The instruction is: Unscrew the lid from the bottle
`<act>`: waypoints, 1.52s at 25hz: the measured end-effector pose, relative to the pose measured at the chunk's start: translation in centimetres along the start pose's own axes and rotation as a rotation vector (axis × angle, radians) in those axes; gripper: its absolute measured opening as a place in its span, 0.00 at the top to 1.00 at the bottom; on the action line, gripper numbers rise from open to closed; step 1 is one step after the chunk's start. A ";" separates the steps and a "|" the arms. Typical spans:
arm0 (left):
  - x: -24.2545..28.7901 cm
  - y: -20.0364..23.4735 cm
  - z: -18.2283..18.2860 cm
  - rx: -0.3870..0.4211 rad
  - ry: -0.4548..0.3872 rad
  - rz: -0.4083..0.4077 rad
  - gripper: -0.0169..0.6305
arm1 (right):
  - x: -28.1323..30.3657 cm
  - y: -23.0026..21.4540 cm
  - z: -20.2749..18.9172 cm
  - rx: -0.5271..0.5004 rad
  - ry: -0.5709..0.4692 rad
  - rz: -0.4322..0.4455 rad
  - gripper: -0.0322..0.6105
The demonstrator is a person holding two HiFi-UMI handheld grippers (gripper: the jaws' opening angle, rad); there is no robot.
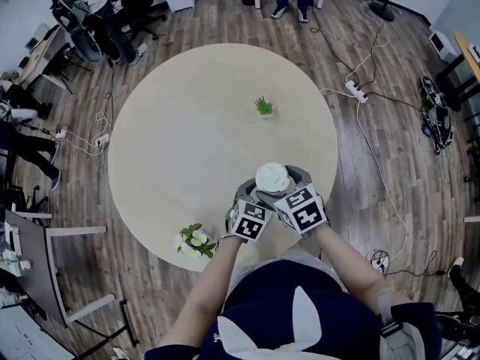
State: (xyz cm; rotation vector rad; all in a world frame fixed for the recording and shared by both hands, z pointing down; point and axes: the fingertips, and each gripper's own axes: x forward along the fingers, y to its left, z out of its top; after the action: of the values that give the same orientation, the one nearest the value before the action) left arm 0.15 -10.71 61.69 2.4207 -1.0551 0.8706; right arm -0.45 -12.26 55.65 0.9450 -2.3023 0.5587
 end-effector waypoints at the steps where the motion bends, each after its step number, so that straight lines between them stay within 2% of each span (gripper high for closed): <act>1: 0.0 0.0 0.0 -0.003 -0.001 0.001 0.47 | 0.0 0.1 0.0 -0.003 0.001 0.009 0.26; 11: 0.4 -0.1 0.1 0.002 0.006 0.000 0.48 | 0.1 0.1 -0.3 -0.216 0.077 0.222 0.27; 18: -0.1 0.1 -0.1 0.013 0.011 -0.001 0.48 | 0.0 1.1 -0.4 -0.475 0.135 0.479 0.27; 23: 0.0 -0.1 -0.2 0.015 0.019 0.001 0.48 | -0.1 1.0 -0.8 -0.577 0.207 0.561 0.27; 26: 0.1 -0.1 -0.2 0.014 0.020 0.003 0.48 | -0.2 1.0 -0.7 -0.593 0.241 0.553 0.27; 29: 0.2 -0.1 -0.1 0.015 0.018 0.001 0.48 | -0.4 0.8 -0.4 -0.550 0.202 0.480 0.26; 36: 0.1 0.1 -0.1 0.010 0.024 0.000 0.48 | -0.3 1.3 1.4 -0.251 -0.063 0.273 0.23; 38: 0.2 0.1 -0.1 0.009 0.025 0.000 0.48 | -0.1 0.8 1.7 -0.159 -0.110 0.227 0.25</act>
State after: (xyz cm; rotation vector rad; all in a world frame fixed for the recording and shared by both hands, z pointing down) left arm 0.17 -10.82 61.87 2.4105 -1.0443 0.9056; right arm -1.63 -12.67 54.18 0.6583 -2.5297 0.4161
